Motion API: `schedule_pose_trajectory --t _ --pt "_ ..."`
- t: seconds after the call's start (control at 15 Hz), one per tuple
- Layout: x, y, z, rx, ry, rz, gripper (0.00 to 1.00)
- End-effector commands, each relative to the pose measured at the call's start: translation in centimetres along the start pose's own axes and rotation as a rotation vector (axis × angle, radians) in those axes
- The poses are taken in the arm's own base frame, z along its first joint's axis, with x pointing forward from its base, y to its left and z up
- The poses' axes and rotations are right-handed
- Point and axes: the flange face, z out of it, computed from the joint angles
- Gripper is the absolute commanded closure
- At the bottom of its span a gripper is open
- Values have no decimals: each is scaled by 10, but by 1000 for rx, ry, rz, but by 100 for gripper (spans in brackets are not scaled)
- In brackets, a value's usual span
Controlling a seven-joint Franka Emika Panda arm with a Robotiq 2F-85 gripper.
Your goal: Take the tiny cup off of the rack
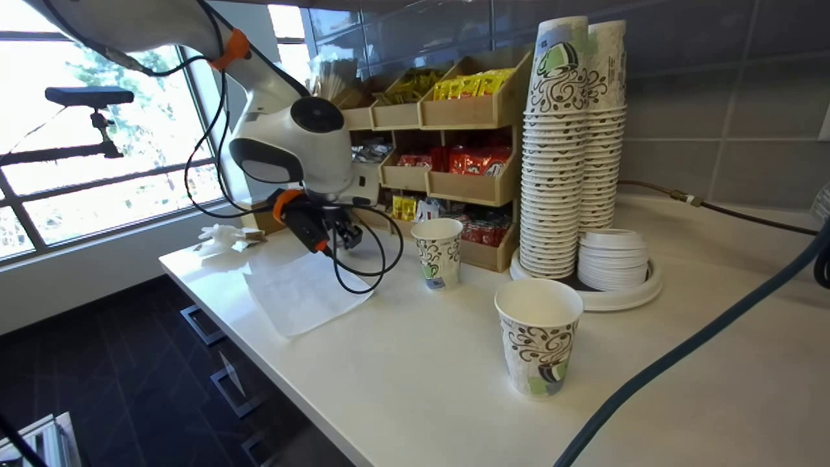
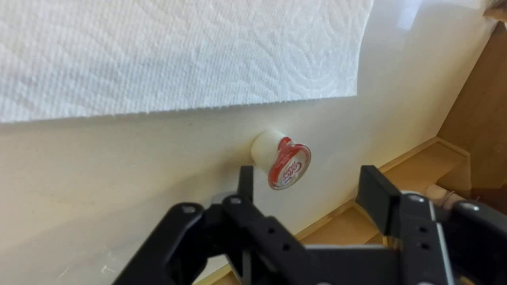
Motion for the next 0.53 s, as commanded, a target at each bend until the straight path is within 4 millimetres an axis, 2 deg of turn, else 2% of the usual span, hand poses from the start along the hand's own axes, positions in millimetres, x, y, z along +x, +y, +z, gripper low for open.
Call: schedule_pose_trajectory --t 0.0,0.2,0.47 --pt "-1 -11 -19 -75 -3 -34 1" --pt "1 -20 -37 -165 -35 -118 0" --pt "0 -41 -64 -283 -87 -238 0"
